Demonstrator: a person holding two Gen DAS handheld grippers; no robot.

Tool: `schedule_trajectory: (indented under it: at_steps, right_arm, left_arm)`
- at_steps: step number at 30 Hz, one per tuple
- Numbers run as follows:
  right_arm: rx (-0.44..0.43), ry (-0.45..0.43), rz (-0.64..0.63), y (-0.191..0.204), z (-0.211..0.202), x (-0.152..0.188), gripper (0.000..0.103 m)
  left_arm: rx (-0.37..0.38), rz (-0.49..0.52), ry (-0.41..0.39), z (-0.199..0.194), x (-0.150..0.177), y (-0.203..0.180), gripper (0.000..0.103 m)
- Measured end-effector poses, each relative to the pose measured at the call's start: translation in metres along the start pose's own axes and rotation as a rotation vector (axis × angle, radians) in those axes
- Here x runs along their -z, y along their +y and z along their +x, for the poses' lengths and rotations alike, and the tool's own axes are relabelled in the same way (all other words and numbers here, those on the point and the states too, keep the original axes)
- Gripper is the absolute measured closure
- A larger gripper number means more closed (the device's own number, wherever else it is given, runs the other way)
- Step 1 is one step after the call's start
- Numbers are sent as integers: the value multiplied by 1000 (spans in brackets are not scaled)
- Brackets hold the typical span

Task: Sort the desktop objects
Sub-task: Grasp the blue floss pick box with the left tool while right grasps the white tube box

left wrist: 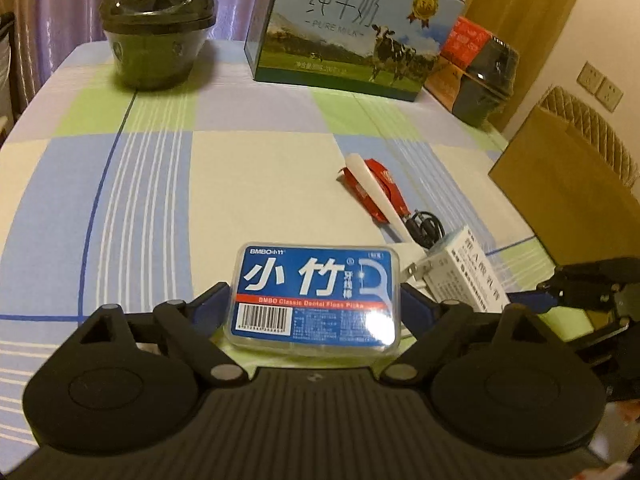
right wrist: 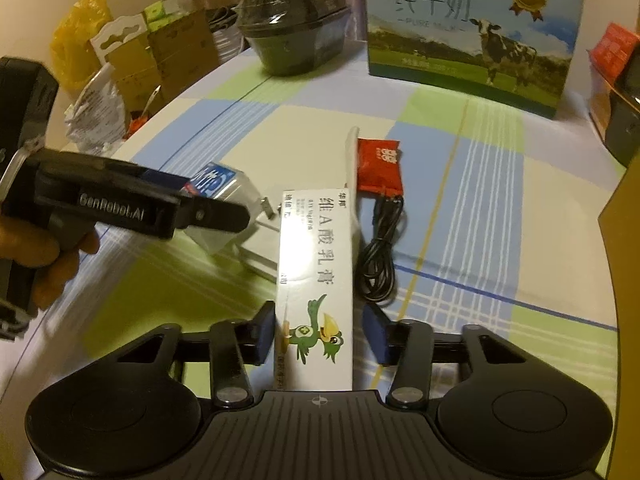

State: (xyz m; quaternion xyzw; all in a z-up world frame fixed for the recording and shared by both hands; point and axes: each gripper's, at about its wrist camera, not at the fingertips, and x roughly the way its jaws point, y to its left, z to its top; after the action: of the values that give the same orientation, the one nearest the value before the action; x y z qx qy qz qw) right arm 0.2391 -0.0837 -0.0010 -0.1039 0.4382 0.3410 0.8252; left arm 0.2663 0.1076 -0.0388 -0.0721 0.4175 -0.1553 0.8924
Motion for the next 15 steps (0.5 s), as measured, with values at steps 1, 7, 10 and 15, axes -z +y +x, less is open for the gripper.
schedule_trajectory:
  at_steps: [1, 7, 10, 15]
  right_arm:
    - [-1, -3, 7, -1, 0, 0, 67]
    - [11, -13, 34, -4, -6, 1, 68]
    - [14, -23, 43, -3, -13, 2, 68]
    - [12, -22, 53, 1, -33, 13, 68]
  left_arm:
    - [-1, -3, 0, -1, 1, -1, 18]
    - [-44, -28, 8, -10, 10, -10, 18]
    - [-69, -22, 6, -22, 17, -21, 18]
    - [-103, 11, 1, -46, 36, -48, 18]
